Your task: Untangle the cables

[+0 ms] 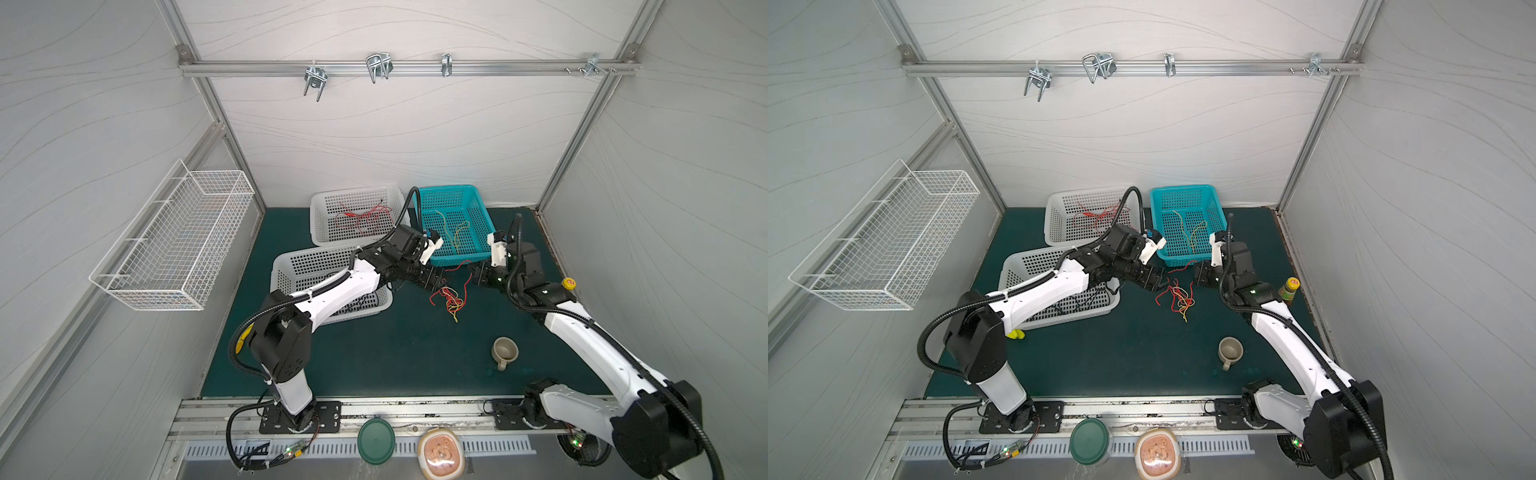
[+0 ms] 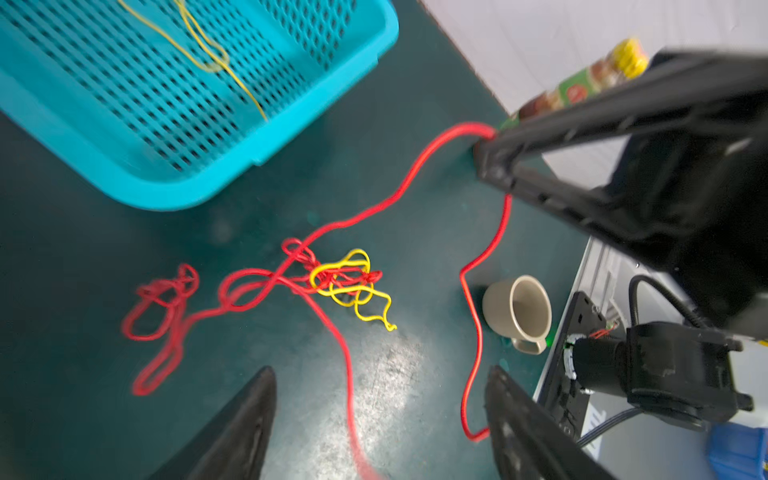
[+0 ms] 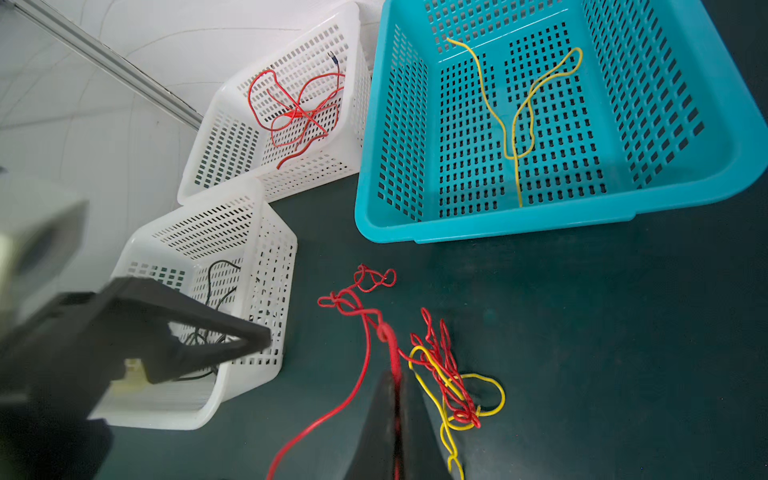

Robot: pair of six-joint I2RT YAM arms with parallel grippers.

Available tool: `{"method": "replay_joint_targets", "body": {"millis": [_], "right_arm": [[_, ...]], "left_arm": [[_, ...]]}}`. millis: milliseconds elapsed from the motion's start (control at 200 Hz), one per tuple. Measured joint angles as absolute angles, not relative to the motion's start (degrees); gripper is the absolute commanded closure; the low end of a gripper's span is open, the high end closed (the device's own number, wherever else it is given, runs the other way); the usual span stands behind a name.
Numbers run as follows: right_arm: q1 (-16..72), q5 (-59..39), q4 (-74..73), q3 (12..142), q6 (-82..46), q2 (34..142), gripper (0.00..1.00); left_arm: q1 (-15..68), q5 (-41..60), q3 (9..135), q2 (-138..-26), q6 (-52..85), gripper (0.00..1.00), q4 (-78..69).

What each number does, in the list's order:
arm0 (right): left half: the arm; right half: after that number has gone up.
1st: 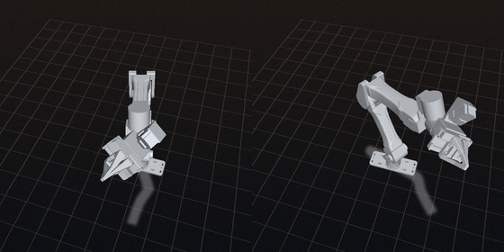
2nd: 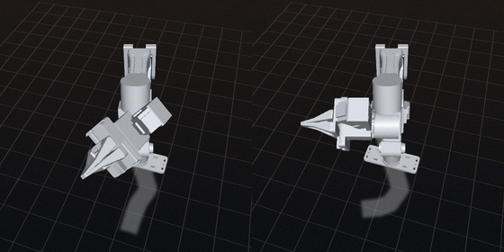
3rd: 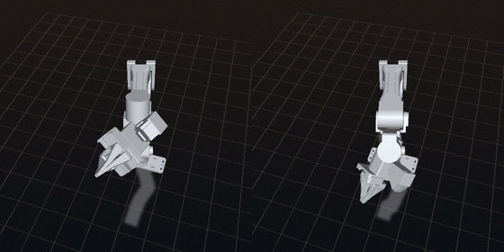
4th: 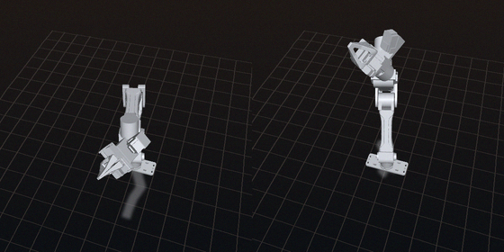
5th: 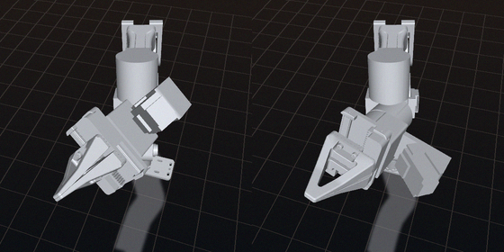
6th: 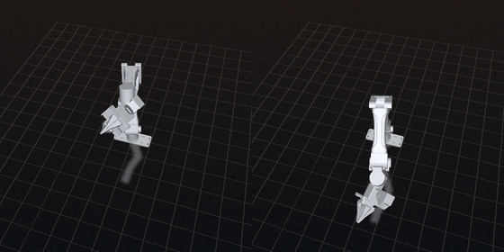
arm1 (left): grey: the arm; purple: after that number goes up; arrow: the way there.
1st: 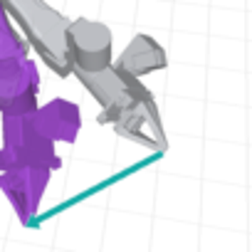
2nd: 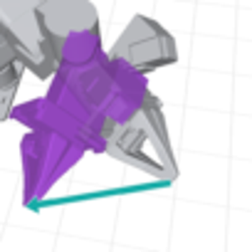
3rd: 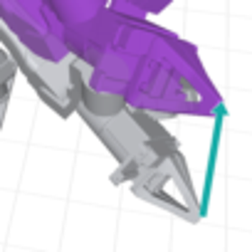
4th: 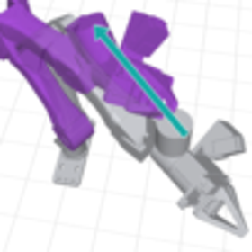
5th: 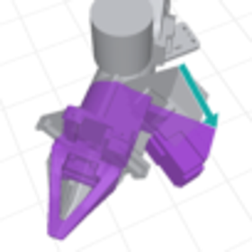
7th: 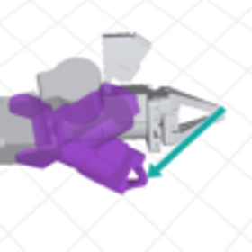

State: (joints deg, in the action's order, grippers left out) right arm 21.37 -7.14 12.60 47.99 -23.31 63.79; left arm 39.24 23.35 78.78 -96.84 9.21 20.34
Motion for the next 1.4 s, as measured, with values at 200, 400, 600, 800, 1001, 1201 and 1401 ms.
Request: {"method": "replay_joint_targets", "body": {"millis": [200,400,600,800,1001,1201,1401], "right_arm": [[21.4,-10.5,12.6,48.6,-19.3,64.2,1.0],[21.4,-15.4,13.0,49.9,-16.6,64.3,1.0],[21.8,-17.8,12.9,50.7,-16.5,64.7,1.0],[22.3,-19.9,12.9,50.7,-16.7,65.7,1.0],[23.1,-21.3,12.9,50.7,-17.6,66.0,1.0],[23.9,-21.7,12.4,50.9,-18.5,66.5,1.0],[24.0,-21.6,12.0,52.1,-19.4,67.5,0.99]], "left_arm": [[37.8,21.2,80.1,-96.0,7.3,0.25,21.1],[38.7,20.1,84.6,-98.8,1.1,0.25,24.1],[40.3,18.8,84.7,-99.2,-3.6,0.28,24.0],[42.3,14.9,84.7,-102.2,-5.7,0.36,21.2],[43.4,11.0,85.5,-105.8,-5.7,0.6,19.1],[43.7,10.2,85.5,-105.9,-4.9,0.98,17.0],[43.9,10.2,85.5,-105.8,-4.3,1.0,16.4]]}}
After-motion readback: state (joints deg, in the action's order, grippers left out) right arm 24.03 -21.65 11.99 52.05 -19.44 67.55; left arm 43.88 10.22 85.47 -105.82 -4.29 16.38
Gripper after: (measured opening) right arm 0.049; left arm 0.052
